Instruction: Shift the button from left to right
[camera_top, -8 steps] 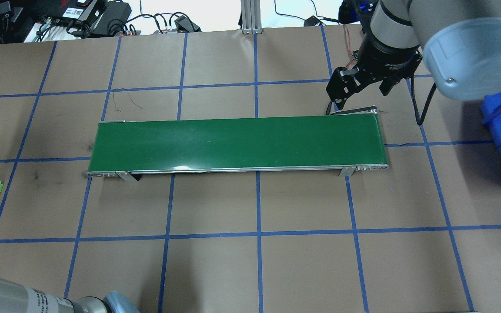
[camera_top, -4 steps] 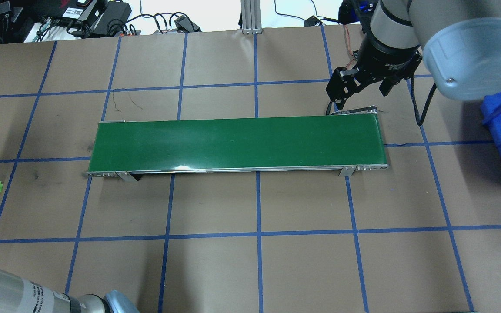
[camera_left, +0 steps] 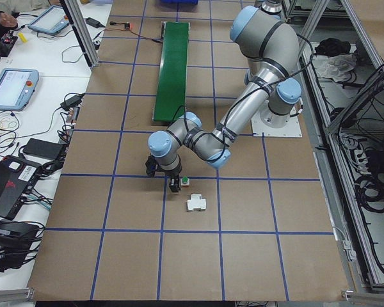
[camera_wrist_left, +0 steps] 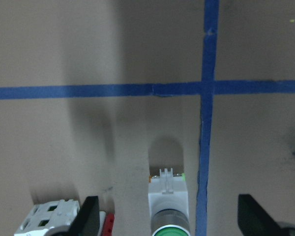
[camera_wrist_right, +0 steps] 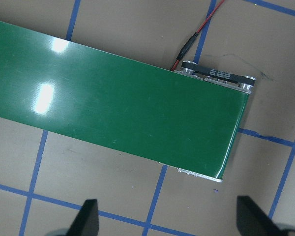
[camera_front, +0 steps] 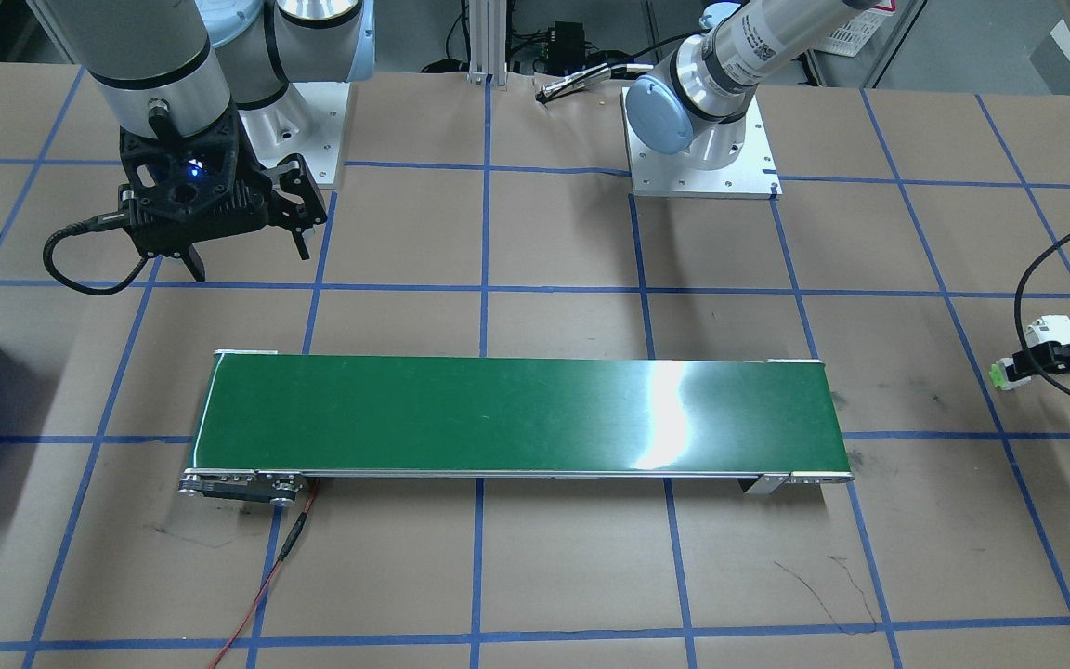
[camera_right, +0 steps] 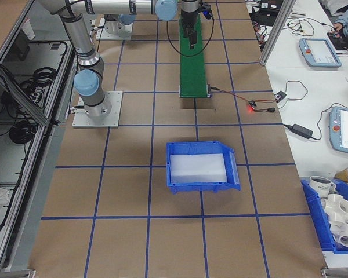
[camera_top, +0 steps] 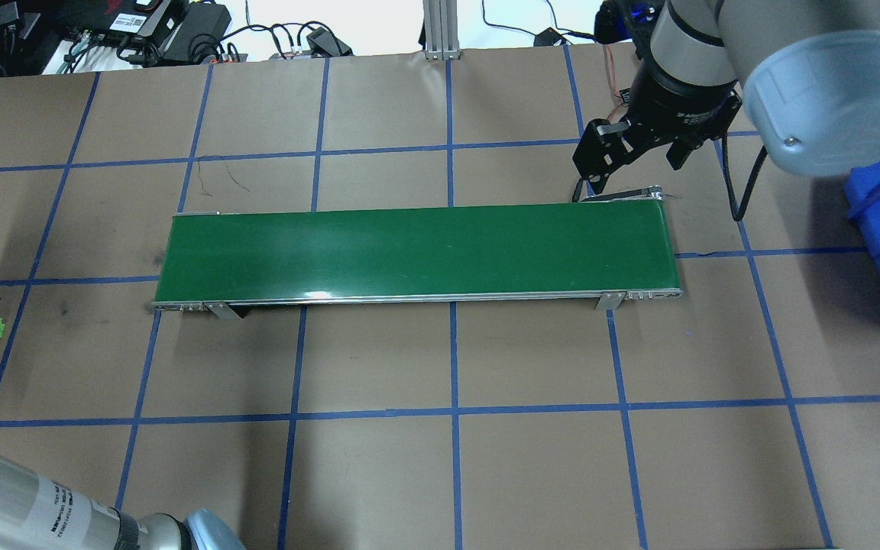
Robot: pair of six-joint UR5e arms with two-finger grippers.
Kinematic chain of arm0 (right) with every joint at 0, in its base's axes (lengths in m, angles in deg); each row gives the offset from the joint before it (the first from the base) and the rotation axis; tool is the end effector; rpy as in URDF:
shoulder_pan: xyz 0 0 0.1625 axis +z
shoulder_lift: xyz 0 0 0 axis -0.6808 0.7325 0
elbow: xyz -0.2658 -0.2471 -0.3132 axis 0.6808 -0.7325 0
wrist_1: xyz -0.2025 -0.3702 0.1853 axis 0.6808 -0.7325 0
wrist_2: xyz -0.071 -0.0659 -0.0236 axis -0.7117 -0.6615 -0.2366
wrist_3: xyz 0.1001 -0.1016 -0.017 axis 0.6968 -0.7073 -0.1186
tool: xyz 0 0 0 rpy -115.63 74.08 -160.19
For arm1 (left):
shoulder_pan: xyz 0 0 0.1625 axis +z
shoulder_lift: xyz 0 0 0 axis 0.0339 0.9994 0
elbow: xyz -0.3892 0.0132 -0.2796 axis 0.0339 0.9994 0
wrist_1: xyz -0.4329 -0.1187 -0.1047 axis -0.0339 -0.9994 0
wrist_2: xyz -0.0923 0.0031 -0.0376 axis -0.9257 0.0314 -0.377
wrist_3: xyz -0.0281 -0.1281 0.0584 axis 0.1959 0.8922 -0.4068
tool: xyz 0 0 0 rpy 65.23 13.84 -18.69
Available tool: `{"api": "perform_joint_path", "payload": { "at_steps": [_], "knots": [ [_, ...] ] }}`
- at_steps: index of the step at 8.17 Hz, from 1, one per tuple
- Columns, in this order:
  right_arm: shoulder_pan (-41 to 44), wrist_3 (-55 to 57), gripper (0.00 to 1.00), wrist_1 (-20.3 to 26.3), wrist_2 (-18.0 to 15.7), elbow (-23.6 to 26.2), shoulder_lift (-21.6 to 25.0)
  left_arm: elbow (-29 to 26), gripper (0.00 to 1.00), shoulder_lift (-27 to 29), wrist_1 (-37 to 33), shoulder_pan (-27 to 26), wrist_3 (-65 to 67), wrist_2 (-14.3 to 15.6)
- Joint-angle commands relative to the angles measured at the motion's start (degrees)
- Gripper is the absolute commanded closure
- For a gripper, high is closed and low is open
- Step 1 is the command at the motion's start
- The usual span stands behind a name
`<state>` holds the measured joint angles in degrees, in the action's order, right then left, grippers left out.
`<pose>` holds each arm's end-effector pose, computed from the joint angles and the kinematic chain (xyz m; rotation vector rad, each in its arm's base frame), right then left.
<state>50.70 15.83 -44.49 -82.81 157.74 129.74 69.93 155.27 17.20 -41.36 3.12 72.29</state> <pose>0.1685 -0.5464 0.4789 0.4367 -3.1095 0.0769 0.4306 -0.5604 0.1975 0.0286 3.1047 0.2739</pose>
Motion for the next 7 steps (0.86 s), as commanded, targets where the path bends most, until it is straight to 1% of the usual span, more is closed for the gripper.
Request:
{"api": "perform_joint_path", "payload": {
  "at_steps": [1, 3, 5, 7],
  "knots": [
    [0.0, 0.16, 0.0, 0.25, 0.08, 0.09, 0.08, 1.36, 0.0, 0.99, 0.48, 0.06, 1.34, -0.26],
    [0.0, -0.28, 0.0, -1.15, -0.27, 0.0, 0.35, 3.65, 0.0, 0.99, 2.58, -0.03, 1.97, -0.18],
    [0.09, -0.02, 0.0, -1.5, 0.69, 0.09, -0.09, 4.01, 0.0, 0.99, 2.68, 0.06, 1.45, 0.09],
    [0.0, -0.19, 0.0, -1.42, 0.61, 0.09, -0.09, 4.1, 0.0, 0.99, 2.68, 2.16, 1.27, 0.09]
  ]
}}
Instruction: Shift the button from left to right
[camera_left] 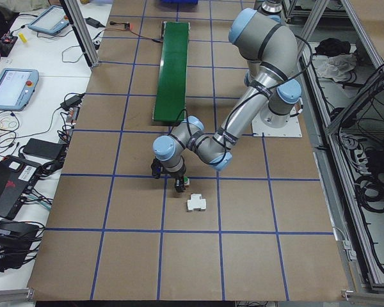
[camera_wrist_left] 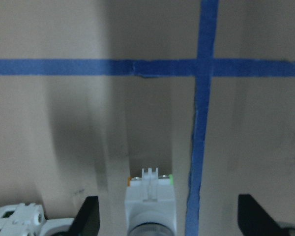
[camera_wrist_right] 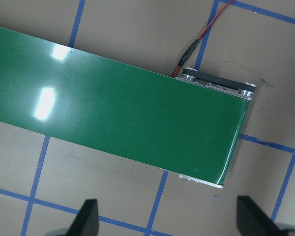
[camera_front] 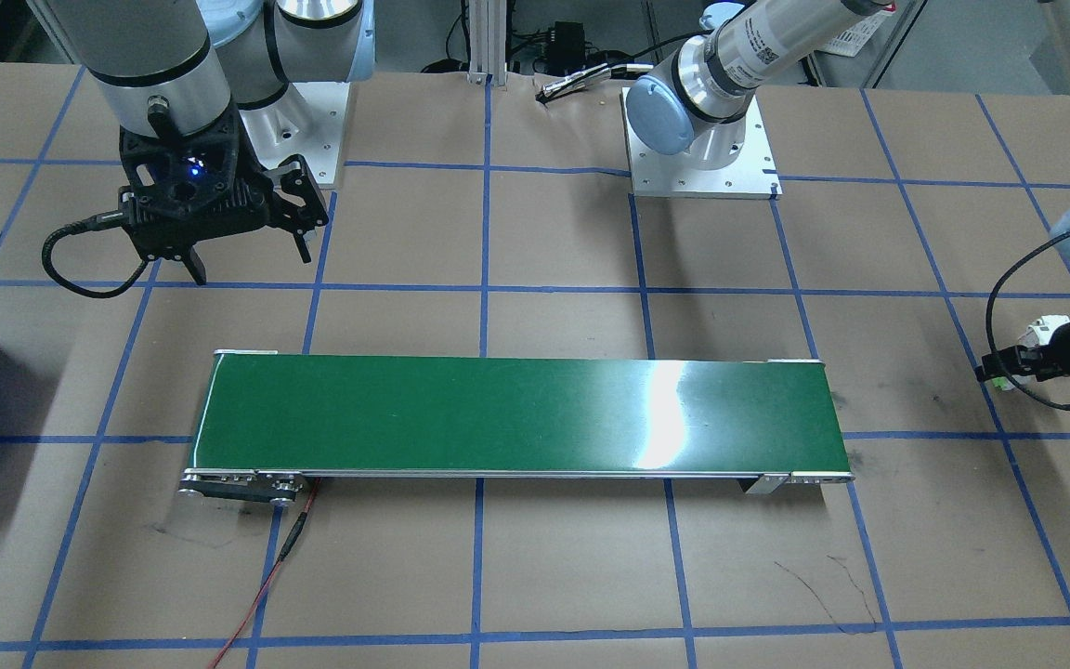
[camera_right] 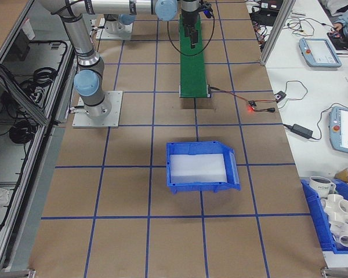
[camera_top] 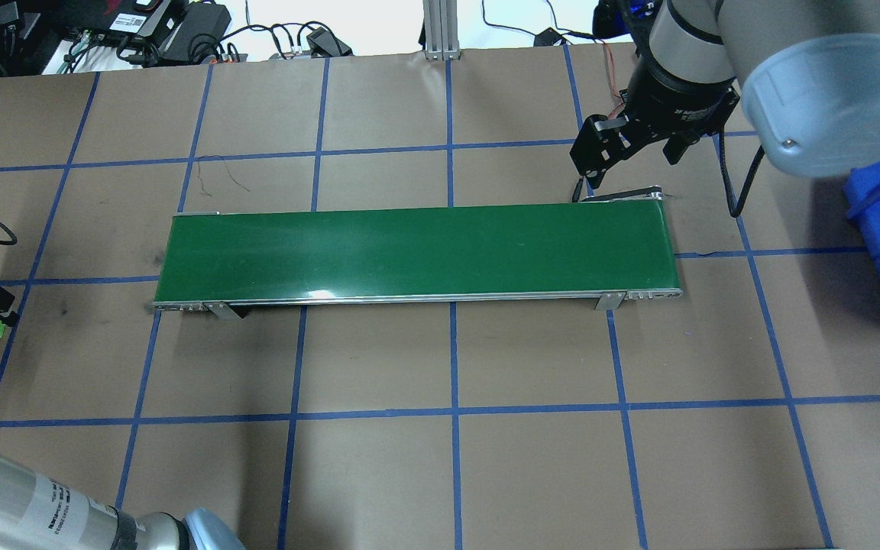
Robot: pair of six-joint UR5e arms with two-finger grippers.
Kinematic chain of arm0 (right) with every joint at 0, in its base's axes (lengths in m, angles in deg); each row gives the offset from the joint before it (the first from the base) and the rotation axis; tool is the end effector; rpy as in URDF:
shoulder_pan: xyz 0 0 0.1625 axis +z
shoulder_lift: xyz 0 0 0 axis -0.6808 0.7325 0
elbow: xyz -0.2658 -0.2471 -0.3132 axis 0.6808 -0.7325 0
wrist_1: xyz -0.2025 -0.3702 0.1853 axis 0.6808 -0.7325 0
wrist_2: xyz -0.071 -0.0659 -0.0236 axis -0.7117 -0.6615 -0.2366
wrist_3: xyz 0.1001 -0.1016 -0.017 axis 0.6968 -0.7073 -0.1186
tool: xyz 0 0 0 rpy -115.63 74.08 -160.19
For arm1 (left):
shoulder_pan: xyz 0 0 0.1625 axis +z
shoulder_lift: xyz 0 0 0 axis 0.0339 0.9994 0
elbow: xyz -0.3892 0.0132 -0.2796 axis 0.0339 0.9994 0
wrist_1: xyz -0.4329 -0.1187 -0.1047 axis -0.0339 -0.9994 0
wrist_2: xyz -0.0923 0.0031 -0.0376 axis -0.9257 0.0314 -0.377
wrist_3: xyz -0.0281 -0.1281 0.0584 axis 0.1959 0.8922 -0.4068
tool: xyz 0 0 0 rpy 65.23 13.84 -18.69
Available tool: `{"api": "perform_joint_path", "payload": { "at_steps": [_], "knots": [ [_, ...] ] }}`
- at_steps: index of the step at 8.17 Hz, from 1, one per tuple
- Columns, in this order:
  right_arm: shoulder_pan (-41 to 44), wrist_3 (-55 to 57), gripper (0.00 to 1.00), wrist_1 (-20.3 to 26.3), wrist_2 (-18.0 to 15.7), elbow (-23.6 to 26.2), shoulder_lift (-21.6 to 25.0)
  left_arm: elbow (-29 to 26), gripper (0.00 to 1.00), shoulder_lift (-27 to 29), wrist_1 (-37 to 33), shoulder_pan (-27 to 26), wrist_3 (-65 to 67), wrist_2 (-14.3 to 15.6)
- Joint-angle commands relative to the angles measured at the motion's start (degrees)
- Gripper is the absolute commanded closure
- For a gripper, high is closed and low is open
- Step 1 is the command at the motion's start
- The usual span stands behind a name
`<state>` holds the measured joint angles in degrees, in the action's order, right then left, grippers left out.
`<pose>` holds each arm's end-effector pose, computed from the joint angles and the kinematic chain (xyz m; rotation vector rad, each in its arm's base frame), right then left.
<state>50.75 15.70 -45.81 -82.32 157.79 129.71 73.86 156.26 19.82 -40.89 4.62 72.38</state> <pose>0.1704 -0.5494 0.4806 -0.4412 3.1023 -0.1116 0.4206 -0.5430 0.1587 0.0202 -3.1234 -0.3202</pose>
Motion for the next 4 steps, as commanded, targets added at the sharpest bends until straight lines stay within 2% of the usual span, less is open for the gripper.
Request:
{"api": "perform_joint_path", "payload": {
  "at_steps": [1, 2, 3, 4],
  "knots": [
    [-0.05, -0.06, 0.0, -0.09, 0.13, 0.04, -0.06, 0.17, 0.0, 0.01, 0.06, 1.87, -0.14, 0.01],
    [-0.05, -0.06, 0.0, 0.25, 0.13, 0.04, 0.03, 0.17, 0.06, 0.01, 0.06, 1.88, 0.03, -0.08],
    [-0.05, -0.15, 0.0, 0.69, 0.04, 0.04, 0.03, 0.26, 0.21, 0.01, 0.06, 1.88, 0.21, -0.08],
    [-0.05, -0.15, 0.0, 0.52, 0.04, 0.04, 0.03, 0.35, 0.21, 0.01, 0.06, 1.88, 0.3, -0.08]
  ]
}}
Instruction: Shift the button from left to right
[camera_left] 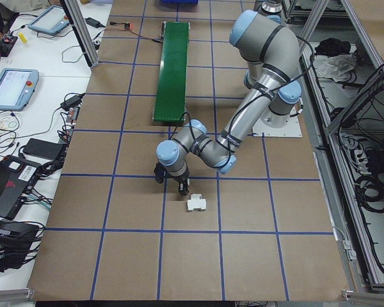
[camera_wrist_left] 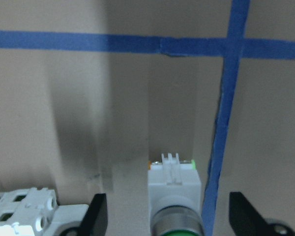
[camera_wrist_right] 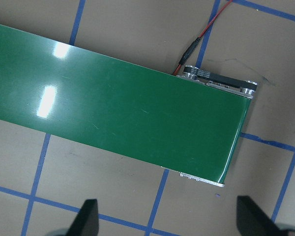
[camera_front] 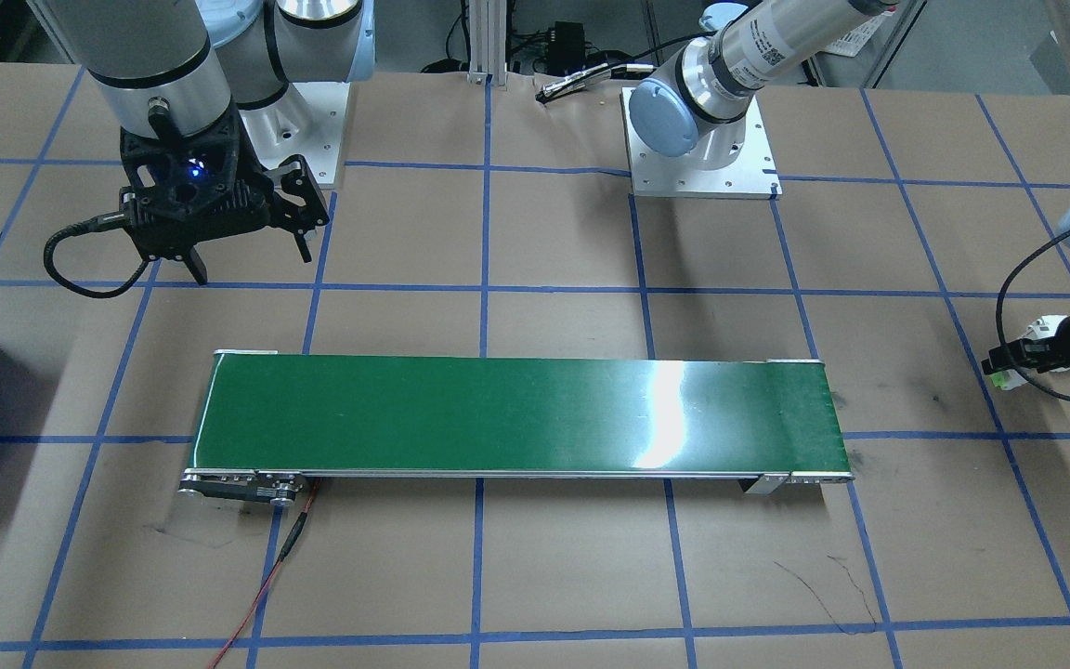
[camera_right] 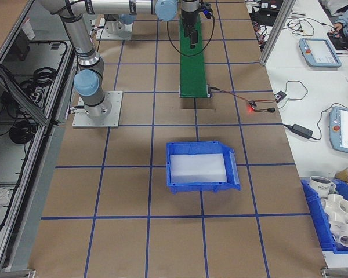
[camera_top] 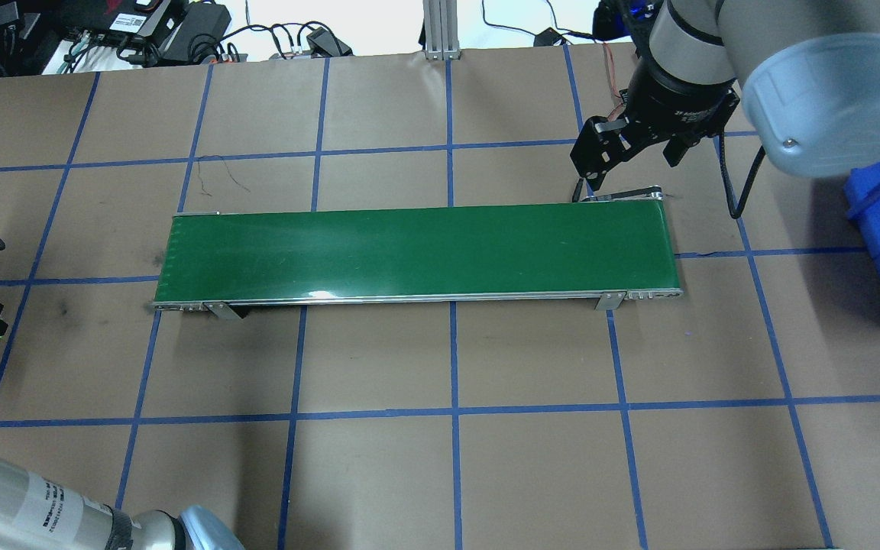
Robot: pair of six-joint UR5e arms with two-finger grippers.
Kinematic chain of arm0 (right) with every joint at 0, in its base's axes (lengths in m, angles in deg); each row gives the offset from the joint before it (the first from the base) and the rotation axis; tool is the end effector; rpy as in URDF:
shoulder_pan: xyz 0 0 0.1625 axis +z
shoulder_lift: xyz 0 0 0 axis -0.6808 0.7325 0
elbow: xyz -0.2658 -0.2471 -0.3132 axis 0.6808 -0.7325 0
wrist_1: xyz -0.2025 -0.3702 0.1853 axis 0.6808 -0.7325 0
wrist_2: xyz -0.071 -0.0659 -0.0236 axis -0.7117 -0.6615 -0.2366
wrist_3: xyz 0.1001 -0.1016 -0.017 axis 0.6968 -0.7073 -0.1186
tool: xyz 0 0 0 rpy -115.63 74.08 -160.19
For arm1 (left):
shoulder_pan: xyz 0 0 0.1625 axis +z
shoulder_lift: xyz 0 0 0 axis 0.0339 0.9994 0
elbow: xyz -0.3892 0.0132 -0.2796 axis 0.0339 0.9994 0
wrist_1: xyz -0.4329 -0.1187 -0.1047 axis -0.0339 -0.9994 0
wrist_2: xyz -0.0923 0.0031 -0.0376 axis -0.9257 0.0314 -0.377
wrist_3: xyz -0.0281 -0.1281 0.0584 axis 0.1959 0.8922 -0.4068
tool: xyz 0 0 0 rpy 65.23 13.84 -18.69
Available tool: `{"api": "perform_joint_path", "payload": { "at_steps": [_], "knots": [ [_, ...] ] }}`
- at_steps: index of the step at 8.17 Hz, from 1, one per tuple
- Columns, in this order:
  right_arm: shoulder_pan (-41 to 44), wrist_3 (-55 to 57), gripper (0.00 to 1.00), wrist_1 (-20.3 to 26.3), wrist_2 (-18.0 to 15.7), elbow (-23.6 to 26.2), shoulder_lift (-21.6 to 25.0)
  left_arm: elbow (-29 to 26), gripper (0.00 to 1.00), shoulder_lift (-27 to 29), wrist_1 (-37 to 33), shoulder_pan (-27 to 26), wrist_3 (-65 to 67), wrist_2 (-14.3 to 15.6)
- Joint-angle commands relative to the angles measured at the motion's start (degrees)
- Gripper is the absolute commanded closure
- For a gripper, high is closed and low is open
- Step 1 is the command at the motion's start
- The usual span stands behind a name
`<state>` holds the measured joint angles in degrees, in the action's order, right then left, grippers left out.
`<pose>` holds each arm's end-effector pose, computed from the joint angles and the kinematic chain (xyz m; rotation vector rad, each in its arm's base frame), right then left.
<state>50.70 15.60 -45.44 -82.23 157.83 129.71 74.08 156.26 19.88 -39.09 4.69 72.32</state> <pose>0.1700 -0.5485 0.4795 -0.4423 3.1004 -0.1006 0.4362 -0.5287 0.1571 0.0708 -3.1167 -0.3213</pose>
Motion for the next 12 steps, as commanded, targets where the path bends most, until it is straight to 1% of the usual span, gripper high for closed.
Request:
{"api": "perform_joint_path", "payload": {
  "at_steps": [1, 2, 3, 4, 5, 7, 9, 10, 12],
  "knots": [
    [0.0, 0.04, 0.0, 0.15, -0.05, 0.0, 0.03, 0.13, 0.22, 0.0, -0.08, 0.07, 0.39, -0.11],
    [0.0, 0.04, 0.0, 0.15, -0.05, 0.0, 0.03, 0.13, 0.37, 0.0, -0.09, 0.07, 0.31, -0.2],
    [0.0, 0.13, 0.0, 0.06, 0.04, 0.0, 0.03, 0.13, 0.67, 0.0, -0.09, 0.07, 0.31, -0.2],
    [0.0, 0.04, 0.0, 0.06, 0.04, 0.0, -0.06, 0.13, 0.93, -0.18, -0.09, 0.07, 0.31, -0.2],
    [0.0, -0.31, 0.0, -0.63, 0.04, 0.0, -0.06, 0.13, 1.0, -0.61, -0.26, 0.07, 0.22, -0.29],
    [0.0, -0.14, 0.0, -0.64, -0.13, 0.0, -0.06, -0.14, 1.0, -2.63, -0.96, -0.1, 0.22, -0.11],
    [0.0, 0.39, 0.0, -0.72, -0.22, 0.0, -1.11, -0.58, 1.0, -6.66, -5.94, -0.8, 0.13, -0.2],
    [0.0, 0.39, 0.0, -1.51, -0.05, -0.08, -1.55, -0.66, 1.0, -9.29, -7.63, -2.29, 0.13, -0.29],
    [-0.09, -0.22, 0.0, -1.96, -0.66, -0.17, -1.12, -0.66, 1.0, -15.7, -11.31, -8.16, 0.48, -0.29]
  ]
}}
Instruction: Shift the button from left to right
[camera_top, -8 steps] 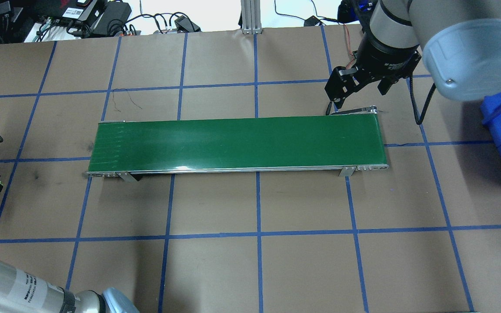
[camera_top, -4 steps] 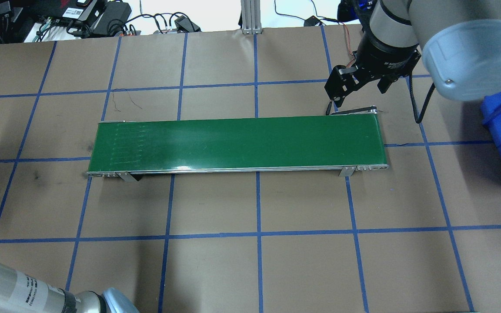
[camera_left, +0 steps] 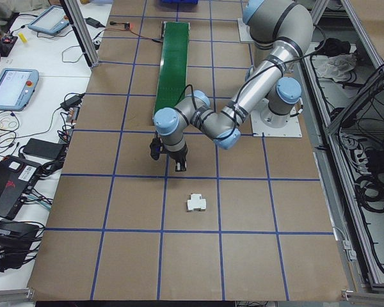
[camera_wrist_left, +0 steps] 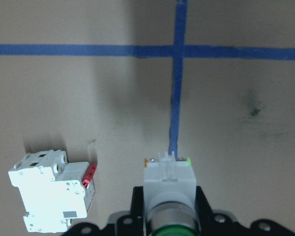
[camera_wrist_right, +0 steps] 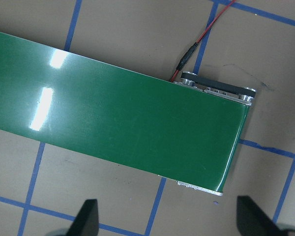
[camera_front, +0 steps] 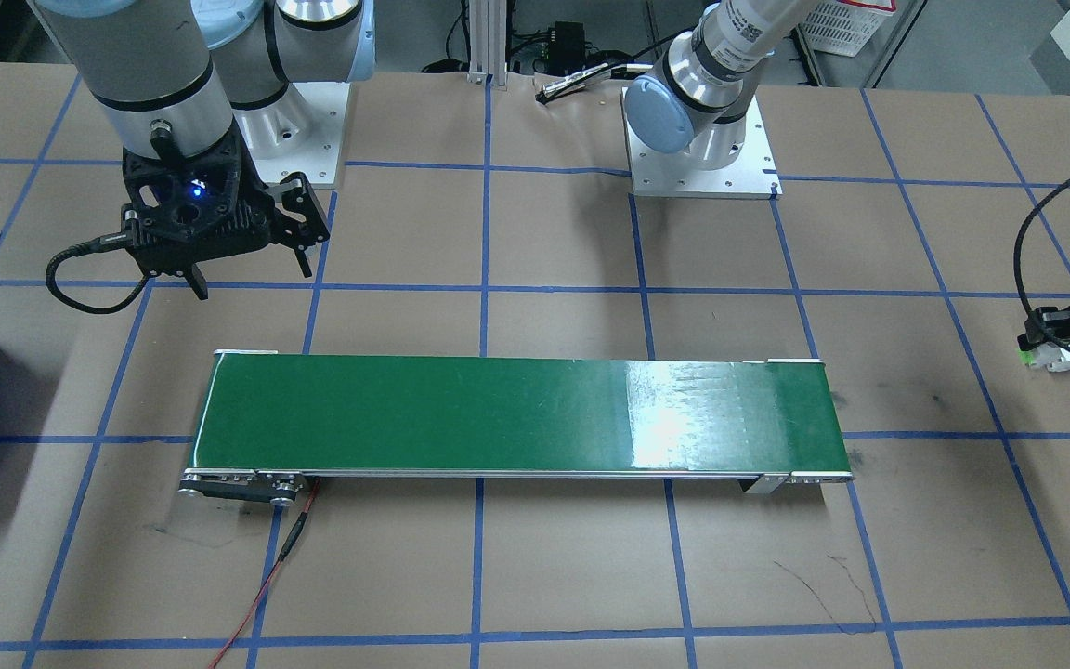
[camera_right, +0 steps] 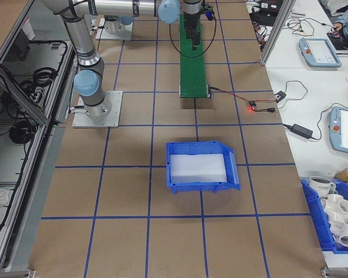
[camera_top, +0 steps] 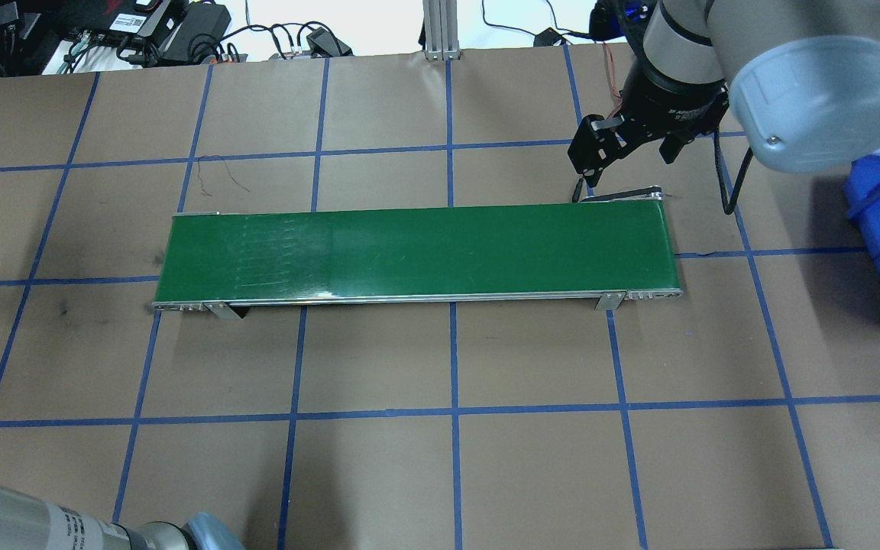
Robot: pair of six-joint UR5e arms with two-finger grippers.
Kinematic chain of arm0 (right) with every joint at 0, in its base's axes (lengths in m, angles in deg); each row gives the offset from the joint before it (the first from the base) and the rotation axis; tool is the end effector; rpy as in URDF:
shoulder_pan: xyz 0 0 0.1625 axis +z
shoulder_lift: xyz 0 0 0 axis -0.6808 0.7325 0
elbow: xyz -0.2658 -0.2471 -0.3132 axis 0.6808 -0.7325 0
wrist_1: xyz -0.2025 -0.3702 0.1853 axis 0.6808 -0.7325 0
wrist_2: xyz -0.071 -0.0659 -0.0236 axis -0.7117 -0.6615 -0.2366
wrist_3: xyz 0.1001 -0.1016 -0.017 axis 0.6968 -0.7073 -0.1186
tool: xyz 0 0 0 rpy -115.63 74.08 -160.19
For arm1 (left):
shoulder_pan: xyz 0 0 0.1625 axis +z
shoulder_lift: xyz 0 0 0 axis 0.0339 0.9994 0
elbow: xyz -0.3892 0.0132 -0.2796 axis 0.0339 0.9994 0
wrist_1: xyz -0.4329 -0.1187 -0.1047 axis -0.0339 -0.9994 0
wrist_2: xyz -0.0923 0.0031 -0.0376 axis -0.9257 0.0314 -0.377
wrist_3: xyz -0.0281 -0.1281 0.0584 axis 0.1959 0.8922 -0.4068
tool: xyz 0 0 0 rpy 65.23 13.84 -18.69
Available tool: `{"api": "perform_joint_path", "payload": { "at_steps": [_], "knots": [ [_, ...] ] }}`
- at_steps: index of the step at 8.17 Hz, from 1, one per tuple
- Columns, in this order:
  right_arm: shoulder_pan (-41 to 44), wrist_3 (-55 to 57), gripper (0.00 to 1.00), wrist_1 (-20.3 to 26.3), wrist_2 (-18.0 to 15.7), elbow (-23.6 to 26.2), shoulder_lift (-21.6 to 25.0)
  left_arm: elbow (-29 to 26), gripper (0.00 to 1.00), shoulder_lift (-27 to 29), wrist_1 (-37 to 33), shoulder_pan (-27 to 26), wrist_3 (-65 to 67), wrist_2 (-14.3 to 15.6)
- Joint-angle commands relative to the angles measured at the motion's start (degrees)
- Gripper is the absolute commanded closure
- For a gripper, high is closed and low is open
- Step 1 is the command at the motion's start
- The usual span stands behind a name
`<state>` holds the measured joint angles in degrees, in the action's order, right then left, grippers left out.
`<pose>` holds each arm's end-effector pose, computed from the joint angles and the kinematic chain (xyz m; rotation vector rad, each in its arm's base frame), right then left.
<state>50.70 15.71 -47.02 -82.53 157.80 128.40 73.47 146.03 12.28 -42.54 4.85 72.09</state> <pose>0.1700 -0.5595 0.4699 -0.4398 3.1061 -0.1083 0.3851 -0.5366 0.2698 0.0118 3.0948 0.2533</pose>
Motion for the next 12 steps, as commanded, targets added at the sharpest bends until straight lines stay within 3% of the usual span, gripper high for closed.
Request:
{"api": "perform_joint_path", "payload": {
  "at_steps": [1, 2, 4, 6, 12],
  "knots": [
    [-0.08, -0.34, 0.0, -0.38, -0.8, -0.05, 0.28, -0.05, 1.0, -8.38, -5.56, -7.79, 3.81, -0.32],
    [-0.08, -0.34, 0.0, -0.98, -0.81, -0.14, 0.19, -0.05, 1.0, -10.49, -6.19, -11.39, 6.54, -3.46],
    [-0.26, -0.34, 0.0, -3.87, -0.8, -0.14, 0.28, -0.05, 1.0, -11.13, -7.51, -18.86, 14.44, -4.37],
    [-0.17, -0.42, 0.0, -3.45, -0.72, -0.05, -0.07, 0.04, 1.0, -10.34, -7.51, -25.54, 20.25, -4.54],
    [-0.26, -1.48, 0.0, -3.1, -2.73, 0.03, 0.1, 0.13, 1.0, -4.46, -6.63, -27.68, 20.28, -4.81]
  ]
}}
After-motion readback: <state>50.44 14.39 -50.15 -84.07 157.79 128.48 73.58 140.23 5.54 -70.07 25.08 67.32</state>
